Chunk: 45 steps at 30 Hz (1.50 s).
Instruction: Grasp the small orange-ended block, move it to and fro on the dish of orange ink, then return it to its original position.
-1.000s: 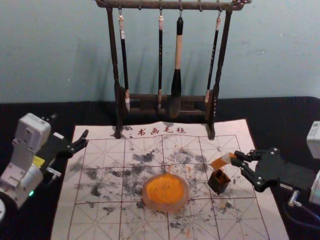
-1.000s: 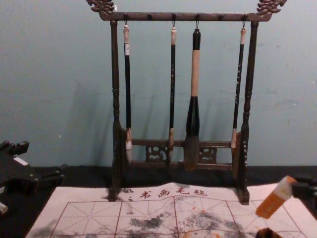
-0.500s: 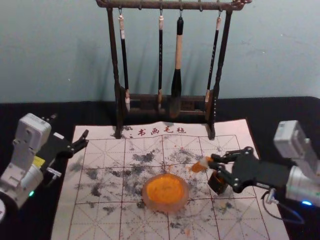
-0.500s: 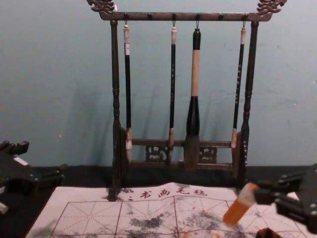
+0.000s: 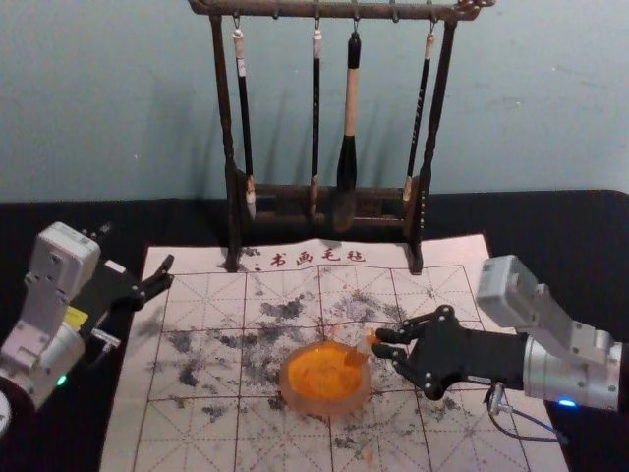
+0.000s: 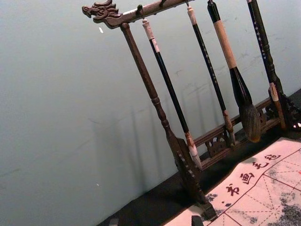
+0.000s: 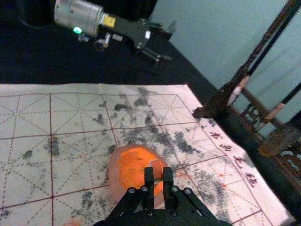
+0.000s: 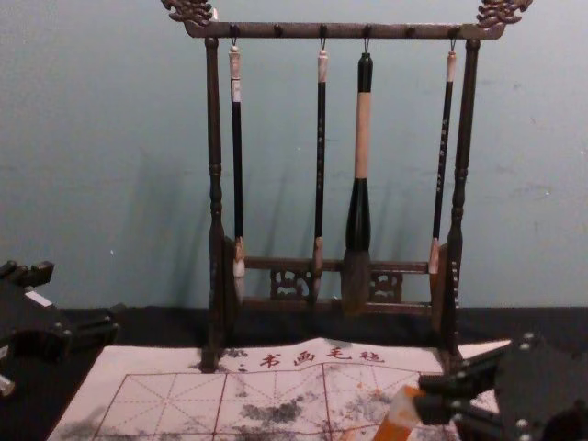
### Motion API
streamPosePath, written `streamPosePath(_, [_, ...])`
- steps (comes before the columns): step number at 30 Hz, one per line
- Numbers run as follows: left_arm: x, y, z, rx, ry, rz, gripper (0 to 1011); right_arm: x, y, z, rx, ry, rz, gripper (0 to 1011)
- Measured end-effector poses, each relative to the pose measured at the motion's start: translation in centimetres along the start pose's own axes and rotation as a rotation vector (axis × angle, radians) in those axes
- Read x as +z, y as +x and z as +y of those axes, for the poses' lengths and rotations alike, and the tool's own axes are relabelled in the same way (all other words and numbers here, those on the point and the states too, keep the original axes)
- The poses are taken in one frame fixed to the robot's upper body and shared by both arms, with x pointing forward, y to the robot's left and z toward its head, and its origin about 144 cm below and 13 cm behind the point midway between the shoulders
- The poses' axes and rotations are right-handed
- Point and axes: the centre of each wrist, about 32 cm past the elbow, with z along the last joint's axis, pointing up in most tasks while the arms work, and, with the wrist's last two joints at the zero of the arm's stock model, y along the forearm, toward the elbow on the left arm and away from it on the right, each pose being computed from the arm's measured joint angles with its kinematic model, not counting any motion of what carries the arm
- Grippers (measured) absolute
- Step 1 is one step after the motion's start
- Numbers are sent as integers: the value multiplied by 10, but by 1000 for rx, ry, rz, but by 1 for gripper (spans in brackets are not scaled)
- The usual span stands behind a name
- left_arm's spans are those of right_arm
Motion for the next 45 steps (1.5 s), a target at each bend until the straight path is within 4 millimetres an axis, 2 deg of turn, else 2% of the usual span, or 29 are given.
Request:
streamPosePath(24, [0, 0, 0, 0, 0, 0, 1001, 18, 3, 27, 69, -90, -25, 82])
streamPosePath(45, [0, 0, 0, 0, 0, 0, 1001, 22, 9, 46, 69, -115, -38, 82])
